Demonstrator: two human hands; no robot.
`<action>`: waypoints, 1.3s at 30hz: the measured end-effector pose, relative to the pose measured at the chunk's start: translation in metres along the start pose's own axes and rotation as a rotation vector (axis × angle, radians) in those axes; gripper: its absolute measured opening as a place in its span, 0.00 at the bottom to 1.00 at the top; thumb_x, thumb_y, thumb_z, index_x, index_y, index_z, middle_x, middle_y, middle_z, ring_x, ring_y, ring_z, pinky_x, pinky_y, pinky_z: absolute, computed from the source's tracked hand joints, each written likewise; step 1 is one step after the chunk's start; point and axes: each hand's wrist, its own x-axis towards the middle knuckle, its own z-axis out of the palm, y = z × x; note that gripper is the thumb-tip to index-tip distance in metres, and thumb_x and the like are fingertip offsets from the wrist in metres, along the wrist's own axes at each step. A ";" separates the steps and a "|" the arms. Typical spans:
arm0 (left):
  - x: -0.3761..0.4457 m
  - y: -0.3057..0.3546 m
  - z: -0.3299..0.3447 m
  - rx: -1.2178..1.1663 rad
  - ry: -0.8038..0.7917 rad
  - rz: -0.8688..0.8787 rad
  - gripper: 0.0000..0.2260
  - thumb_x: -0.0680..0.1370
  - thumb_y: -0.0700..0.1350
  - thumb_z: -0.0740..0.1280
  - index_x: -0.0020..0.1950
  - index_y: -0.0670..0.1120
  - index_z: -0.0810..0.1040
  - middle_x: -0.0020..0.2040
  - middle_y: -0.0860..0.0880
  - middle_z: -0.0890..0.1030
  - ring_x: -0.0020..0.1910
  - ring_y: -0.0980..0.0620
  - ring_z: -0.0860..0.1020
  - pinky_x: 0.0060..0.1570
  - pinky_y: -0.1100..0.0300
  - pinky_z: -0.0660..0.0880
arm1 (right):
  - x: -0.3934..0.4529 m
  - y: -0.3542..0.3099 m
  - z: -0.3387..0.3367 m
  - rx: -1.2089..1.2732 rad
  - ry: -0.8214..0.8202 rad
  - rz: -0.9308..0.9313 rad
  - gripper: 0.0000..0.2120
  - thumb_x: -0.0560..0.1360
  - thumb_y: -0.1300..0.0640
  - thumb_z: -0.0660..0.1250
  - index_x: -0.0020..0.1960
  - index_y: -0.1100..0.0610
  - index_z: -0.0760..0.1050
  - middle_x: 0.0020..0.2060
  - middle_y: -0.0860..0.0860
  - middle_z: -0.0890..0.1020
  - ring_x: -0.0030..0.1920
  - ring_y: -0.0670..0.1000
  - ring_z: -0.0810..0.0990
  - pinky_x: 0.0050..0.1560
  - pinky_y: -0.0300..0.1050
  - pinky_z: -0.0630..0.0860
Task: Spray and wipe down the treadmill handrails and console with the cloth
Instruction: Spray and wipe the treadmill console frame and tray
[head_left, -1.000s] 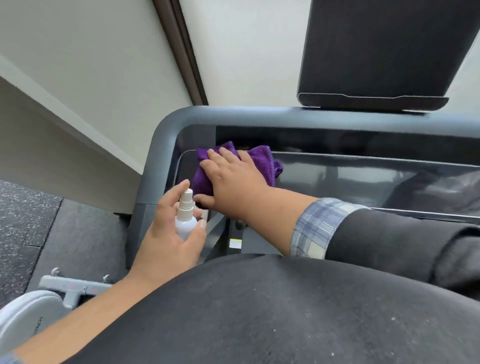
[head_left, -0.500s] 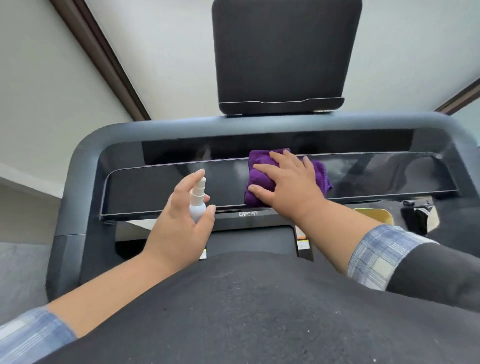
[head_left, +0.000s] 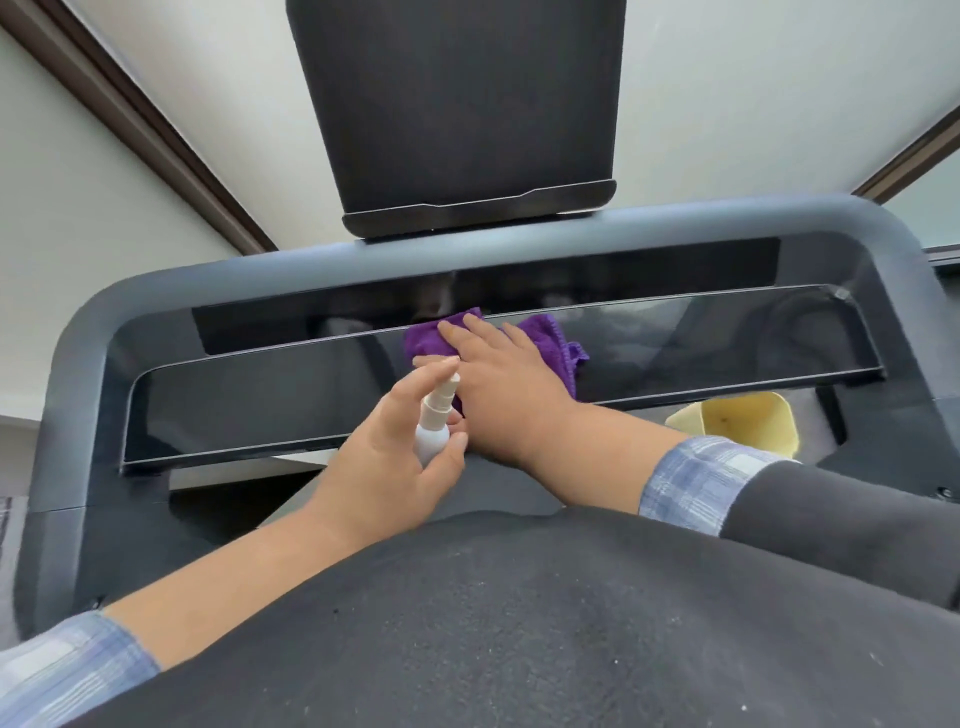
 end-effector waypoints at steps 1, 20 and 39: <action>0.003 0.005 0.005 -0.004 -0.013 -0.005 0.31 0.75 0.44 0.68 0.71 0.67 0.60 0.56 0.57 0.75 0.50 0.58 0.80 0.53 0.60 0.77 | -0.004 0.008 -0.001 0.009 0.009 -0.010 0.32 0.76 0.35 0.51 0.79 0.41 0.57 0.81 0.51 0.53 0.80 0.56 0.48 0.78 0.59 0.48; 0.055 0.074 0.091 0.123 -0.055 -0.007 0.32 0.76 0.43 0.69 0.69 0.69 0.58 0.57 0.63 0.75 0.53 0.61 0.77 0.54 0.61 0.75 | -0.081 0.135 -0.012 0.014 0.104 0.189 0.30 0.79 0.35 0.48 0.78 0.46 0.61 0.80 0.52 0.58 0.79 0.57 0.53 0.78 0.59 0.50; 0.082 0.118 0.144 0.087 -0.143 -0.028 0.34 0.75 0.41 0.70 0.63 0.77 0.61 0.48 0.62 0.77 0.35 0.59 0.77 0.44 0.57 0.77 | -0.155 0.263 -0.020 0.145 0.266 0.353 0.25 0.78 0.37 0.53 0.68 0.45 0.75 0.75 0.49 0.69 0.77 0.54 0.60 0.77 0.59 0.51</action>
